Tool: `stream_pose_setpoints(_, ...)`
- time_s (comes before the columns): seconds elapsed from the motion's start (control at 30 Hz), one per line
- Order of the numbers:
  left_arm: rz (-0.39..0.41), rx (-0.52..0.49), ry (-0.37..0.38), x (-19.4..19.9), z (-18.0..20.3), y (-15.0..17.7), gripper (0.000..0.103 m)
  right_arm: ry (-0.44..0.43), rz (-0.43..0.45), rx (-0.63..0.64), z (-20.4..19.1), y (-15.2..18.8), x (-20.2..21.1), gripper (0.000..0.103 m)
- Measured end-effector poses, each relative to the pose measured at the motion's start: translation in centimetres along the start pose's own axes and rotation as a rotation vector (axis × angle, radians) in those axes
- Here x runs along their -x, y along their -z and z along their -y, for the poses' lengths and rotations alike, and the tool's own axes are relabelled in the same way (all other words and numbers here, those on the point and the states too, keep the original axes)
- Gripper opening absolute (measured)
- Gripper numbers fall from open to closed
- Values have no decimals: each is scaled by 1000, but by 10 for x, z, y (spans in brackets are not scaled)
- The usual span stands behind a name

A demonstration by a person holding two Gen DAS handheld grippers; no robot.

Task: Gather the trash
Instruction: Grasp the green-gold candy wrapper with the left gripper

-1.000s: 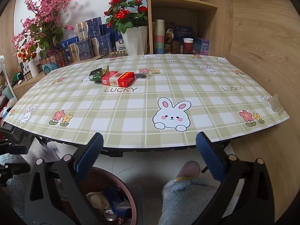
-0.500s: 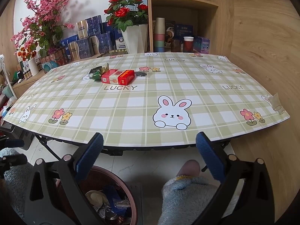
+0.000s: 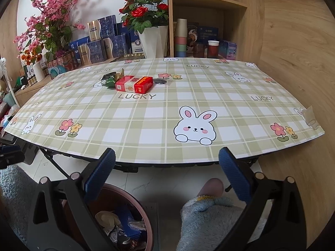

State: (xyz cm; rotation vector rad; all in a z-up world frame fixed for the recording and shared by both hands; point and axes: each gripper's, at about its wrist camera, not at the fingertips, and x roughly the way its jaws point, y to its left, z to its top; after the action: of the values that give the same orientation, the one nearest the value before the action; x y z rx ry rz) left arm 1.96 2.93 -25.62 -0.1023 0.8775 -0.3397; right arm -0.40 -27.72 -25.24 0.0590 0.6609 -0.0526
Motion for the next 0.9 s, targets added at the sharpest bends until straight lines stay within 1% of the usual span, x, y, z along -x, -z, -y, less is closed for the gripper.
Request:
stream_pose_setpoints(0.17,26,36,-9,6,-9,-10,85,-28,-21,-24,6,-8,-4,97)
stream_pose_setpoints(0.33,40,0,-24,3,-8,-33,85,-44,-47,-17,12,-26,-20,97)
stream_pose_setpoints(0.43,49,-16,-1,-5,-5,-53,85,-39,-44,-14,17,-38,-31,97)
stream_pose_setpoints(0.6,52,-77,51,-35,10,-102,85,-37,-49,-46,26,-61,-60,97)
stream_pose_setpoints(0.67,35,-95,86,-57,20,-129,85,-44,-69,-77,29,-70,-74,97)
stream_pose_setpoints(0.77,-11,-79,147,-101,30,-169,84,-76,-94,-125,33,-81,-91,97)
stream_pose_setpoints(0.83,-25,-69,150,-129,35,-190,77,-81,-107,-117,31,-87,-101,97)
stream_pose_setpoints(0.9,-63,-70,147,-158,41,-211,57,-84,-116,-102,28,-89,-108,97)
